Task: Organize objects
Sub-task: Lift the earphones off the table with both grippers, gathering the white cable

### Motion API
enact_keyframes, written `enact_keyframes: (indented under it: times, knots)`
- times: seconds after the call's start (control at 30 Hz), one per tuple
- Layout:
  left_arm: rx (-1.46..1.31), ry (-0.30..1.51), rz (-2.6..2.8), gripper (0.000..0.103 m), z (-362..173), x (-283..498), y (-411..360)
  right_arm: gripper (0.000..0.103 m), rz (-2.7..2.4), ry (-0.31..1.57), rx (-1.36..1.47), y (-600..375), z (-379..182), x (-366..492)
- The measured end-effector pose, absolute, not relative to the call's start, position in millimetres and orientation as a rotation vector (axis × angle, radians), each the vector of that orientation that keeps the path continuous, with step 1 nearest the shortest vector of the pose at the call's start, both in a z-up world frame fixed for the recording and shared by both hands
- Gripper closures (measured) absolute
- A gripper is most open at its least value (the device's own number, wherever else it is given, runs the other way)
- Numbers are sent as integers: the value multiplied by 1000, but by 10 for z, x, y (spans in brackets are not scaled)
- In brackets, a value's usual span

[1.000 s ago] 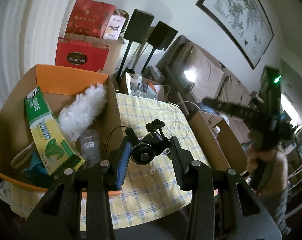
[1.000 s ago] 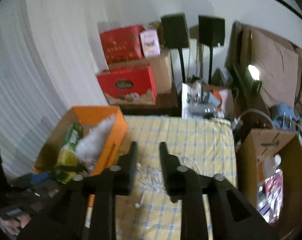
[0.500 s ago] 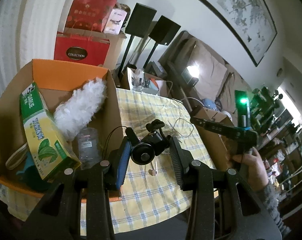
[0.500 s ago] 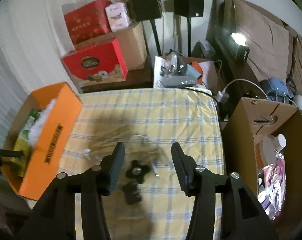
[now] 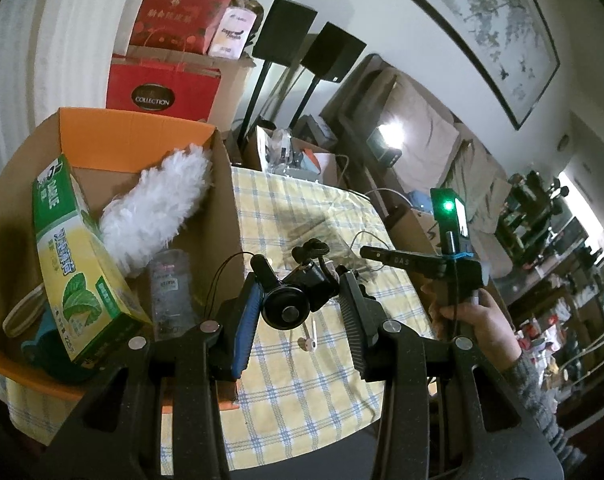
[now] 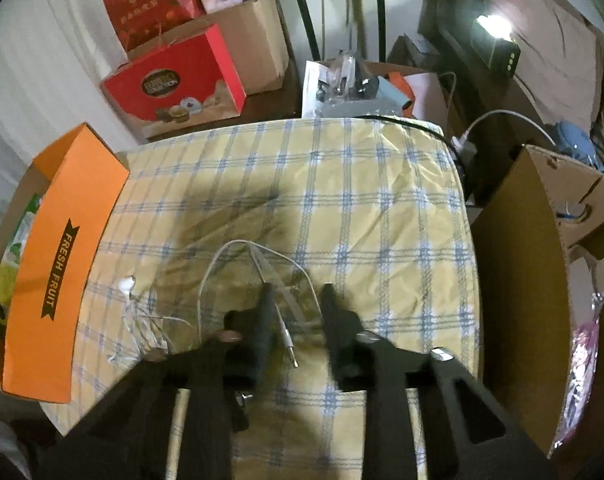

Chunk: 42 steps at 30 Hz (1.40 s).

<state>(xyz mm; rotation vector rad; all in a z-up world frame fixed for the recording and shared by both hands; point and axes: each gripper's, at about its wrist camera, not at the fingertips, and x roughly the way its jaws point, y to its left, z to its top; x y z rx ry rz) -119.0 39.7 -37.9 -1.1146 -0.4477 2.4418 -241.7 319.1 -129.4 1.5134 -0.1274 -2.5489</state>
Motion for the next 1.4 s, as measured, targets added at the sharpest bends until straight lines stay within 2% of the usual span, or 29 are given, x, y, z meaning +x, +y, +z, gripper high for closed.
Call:
enact_keyframes:
  times: [0.07, 0.3, 0.57, 0.6, 0.67, 0.7, 0.8, 0.97, 1.03, 1.07, 1.1, 1.17, 1.27, 1.4]
  knots:
    - [-1114, -449, 2441, 67, -382, -1185, 391, 97, -2542, -159, 1493, 3187, -1269, -2425]
    - [-1105, -460, 2441, 67, -372, -1179, 365, 97, -2507, -202, 1393, 2961, -950, -2406]
    - [-1092, -480, 2443, 67, -336, -1145, 292, 97, -2460, -124, 1321, 2511, -680, -2326]
    - [-1092, -479, 2445, 67, -334, -1141, 281, 95, -2477, -102, 1322, 2492, -676, -2316]
    - [-1088, -479, 2445, 67, -327, -1130, 265, 74, -2496, -71, 1356, 2504, -729, -2335]
    - [-1086, -478, 2446, 67, -325, -1125, 258, 59, -2497, -67, 1386, 2531, -783, -2347]
    - [-1088, -485, 2444, 67, -338, -1127, 238, 56, -2520, -20, 1434, 2602, -910, -2354]
    - [-1098, -505, 2437, 67, -386, -1139, 223, 56, -2428, -53, 1536, 2644, -1197, -2430]
    - [-1101, -506, 2436, 67, -396, -1138, 221, 58, -2425, 1, 1560, 2591, -1283, -2466]
    - [-1102, -508, 2435, 67, -401, -1138, 221, 62, -2424, 19, 1573, 2570, -1327, -2487]
    - [-1103, -508, 2435, 67, -403, -1136, 219, 75, -2418, 22, 1583, 2560, -1367, -2511]
    - [-1104, -506, 2435, 67, -403, -1134, 220, 91, -2384, -5, 1604, 2550, -1447, -2564]
    - [-1104, -505, 2436, 67, -407, -1132, 212, 96, -2367, -54, 1578, 2537, -1470, -2573]
    - [-1109, -518, 2436, 67, -436, -1140, 191, 97, -2342, -118, 1512, 2498, -1353, -2507]
